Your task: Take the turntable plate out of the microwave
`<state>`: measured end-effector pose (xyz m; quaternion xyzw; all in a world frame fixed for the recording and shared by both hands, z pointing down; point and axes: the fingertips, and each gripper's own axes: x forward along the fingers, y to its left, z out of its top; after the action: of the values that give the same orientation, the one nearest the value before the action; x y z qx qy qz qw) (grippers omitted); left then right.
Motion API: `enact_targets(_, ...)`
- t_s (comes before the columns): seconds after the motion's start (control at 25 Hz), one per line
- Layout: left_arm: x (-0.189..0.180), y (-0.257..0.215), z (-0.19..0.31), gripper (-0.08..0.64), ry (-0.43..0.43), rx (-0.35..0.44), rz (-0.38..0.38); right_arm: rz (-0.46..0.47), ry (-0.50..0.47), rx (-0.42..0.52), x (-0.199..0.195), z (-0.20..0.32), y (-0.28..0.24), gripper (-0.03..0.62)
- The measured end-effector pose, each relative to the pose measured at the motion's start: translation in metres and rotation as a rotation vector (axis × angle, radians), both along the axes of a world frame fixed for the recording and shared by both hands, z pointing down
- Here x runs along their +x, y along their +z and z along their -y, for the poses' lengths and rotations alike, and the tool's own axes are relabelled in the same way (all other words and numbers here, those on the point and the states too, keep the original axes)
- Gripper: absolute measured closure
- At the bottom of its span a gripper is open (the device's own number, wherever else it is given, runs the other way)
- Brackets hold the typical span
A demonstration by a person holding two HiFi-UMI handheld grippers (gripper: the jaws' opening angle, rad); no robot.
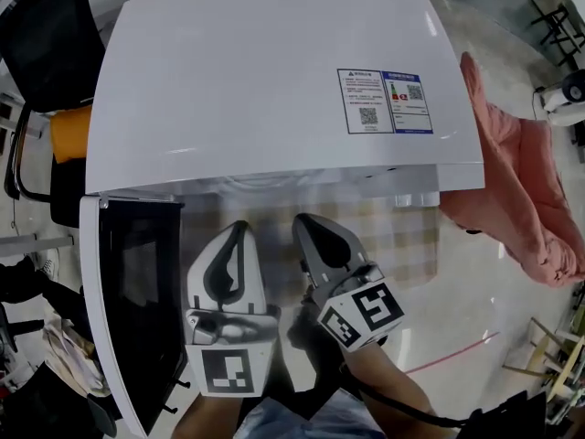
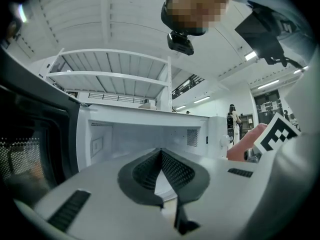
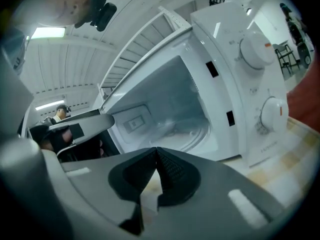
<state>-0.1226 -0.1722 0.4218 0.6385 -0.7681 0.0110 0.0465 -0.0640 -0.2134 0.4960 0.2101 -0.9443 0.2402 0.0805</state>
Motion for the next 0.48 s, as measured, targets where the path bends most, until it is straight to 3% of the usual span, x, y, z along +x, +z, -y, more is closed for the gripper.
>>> enact_targets(0.24,-0.002,0.012,-0.005,0.554,0.010,-0.025,-0.009,0.010,0.014,-0.090,-0.007,0.001,0.028,0.587)
enact_targets(0.48,-0.005,0.016,-0.006,0.554,0.029,-0.051,-0.044,0.048,-0.006,-0.228,-0.025,-0.005,0.042,0.497)
